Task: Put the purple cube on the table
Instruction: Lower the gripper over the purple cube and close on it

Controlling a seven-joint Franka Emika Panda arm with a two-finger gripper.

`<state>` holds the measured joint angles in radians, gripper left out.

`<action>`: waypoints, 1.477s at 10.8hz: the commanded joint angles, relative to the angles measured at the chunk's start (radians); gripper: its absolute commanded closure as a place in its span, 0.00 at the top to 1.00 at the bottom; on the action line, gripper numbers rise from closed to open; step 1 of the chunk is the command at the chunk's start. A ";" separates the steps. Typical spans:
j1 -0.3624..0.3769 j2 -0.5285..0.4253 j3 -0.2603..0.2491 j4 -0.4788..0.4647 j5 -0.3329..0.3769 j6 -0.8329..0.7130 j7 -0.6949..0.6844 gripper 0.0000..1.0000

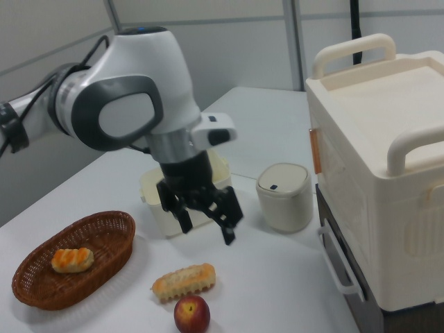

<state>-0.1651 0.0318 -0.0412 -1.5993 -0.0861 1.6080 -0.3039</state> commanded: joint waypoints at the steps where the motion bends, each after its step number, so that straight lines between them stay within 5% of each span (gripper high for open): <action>1: -0.114 -0.020 -0.003 -0.022 0.023 -0.028 -0.221 1.00; 6: -0.321 0.000 -0.002 -0.100 0.009 0.042 -0.578 1.00; 16: -0.418 0.227 -0.002 -0.263 -0.233 0.392 -0.584 1.00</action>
<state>-0.5741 0.2579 -0.0470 -1.8102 -0.2878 1.9390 -0.8752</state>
